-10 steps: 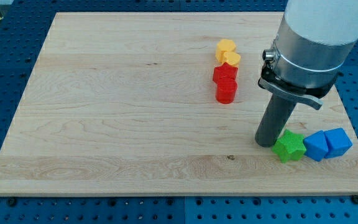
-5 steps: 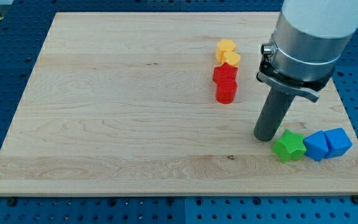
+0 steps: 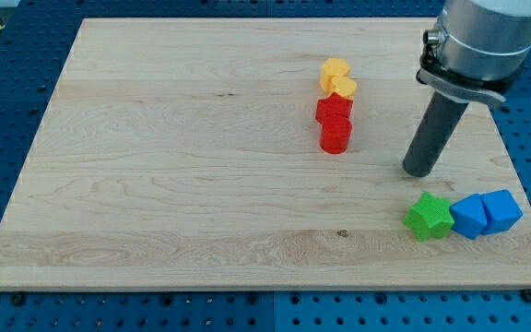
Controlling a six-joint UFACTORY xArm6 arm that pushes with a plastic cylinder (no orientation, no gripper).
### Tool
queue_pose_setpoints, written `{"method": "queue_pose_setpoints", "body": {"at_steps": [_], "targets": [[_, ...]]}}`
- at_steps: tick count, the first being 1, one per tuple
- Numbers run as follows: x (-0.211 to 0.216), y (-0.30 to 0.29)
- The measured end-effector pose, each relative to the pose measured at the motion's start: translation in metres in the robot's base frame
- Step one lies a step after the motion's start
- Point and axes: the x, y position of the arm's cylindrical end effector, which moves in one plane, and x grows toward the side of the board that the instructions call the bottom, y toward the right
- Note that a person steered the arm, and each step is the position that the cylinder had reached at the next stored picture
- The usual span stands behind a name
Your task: Move green circle towards yellow hexagons
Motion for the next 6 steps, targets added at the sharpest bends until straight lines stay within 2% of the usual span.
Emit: {"method": "queue_pose_setpoints", "body": {"at_steps": [3,4,6], "targets": [[-0.043,0.056],[-0.047,0.095],[-0.048,0.113]]}}
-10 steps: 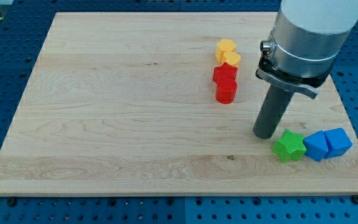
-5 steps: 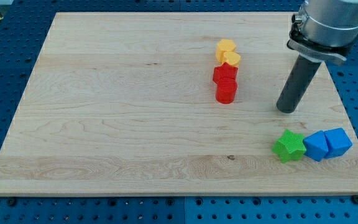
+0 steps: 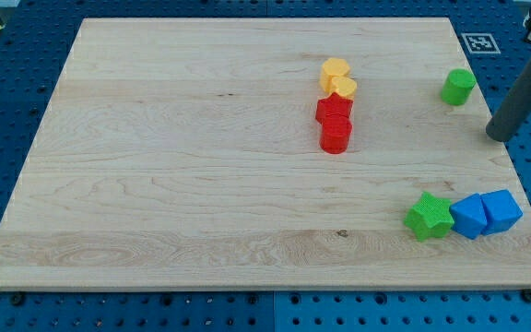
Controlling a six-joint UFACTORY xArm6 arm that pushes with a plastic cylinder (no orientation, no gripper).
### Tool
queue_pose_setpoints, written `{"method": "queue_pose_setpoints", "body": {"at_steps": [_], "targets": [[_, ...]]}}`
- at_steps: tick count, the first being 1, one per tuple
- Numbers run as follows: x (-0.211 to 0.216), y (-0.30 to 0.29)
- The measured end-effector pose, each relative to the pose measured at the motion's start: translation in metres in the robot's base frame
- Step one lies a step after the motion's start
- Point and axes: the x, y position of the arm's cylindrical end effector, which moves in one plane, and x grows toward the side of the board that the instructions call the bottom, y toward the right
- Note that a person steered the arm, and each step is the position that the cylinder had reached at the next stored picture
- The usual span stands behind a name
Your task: Move green circle towards yellow hexagons
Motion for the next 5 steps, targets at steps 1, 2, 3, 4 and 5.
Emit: {"method": "queue_pose_setpoints", "body": {"at_steps": [1,2,3,4,5], "targets": [[0.0,0.001],[0.0,0.004],[0.0,0.032],[0.0,0.048],[-0.006,0.048]]}}
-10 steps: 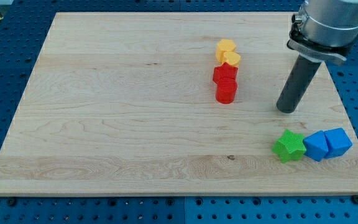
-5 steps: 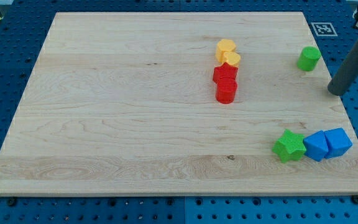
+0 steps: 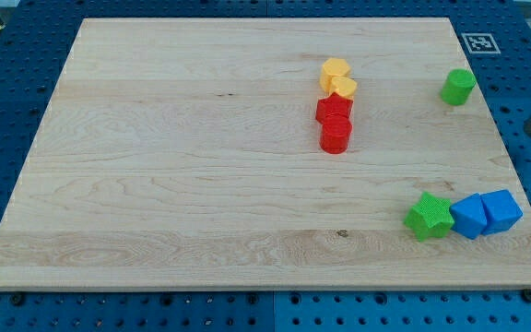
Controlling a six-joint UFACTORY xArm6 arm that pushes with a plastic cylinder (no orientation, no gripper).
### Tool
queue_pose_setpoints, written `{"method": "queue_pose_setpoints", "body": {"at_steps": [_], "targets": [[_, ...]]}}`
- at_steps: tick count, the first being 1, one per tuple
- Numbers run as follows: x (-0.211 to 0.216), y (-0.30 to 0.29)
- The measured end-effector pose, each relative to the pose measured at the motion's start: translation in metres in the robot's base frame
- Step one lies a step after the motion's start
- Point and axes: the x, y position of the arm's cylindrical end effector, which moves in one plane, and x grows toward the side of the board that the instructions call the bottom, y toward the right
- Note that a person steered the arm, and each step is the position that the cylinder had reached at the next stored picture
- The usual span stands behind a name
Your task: Move green circle towards yellow hexagons
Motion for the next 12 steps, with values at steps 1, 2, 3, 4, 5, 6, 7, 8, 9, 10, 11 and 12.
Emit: {"method": "queue_pose_setpoints", "body": {"at_steps": [1,2,3,4,5,6,7,8,9,10,11,12], "targets": [[-0.023,0.002],[-0.043,0.002],[-0.045,0.002],[-0.045,0.002],[-0.049,0.002],[-0.059,0.002],[-0.068,0.002],[-0.074,-0.007],[-0.065,-0.013],[-0.071,-0.032],[-0.084,-0.035],[-0.084,-0.054]]}}
